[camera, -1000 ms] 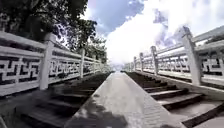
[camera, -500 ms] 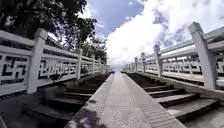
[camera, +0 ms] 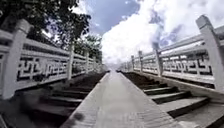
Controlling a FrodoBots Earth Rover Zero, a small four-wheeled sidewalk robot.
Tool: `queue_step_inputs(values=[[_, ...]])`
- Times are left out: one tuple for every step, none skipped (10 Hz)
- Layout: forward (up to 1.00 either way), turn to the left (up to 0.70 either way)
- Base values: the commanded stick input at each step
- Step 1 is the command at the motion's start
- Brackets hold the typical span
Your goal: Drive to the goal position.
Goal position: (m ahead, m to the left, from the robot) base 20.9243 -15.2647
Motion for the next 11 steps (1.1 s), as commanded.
queue_step_inputs(values=[[0.7,0.0],[0.7,0.02],[0.7,0.1],[0.7,0.14],[0.7,0.14],[0.7,0.0],[0.7,0.0],[0.7,0.0],[0.7,0.0],[0.7,0.0],[0.7,0.0]])
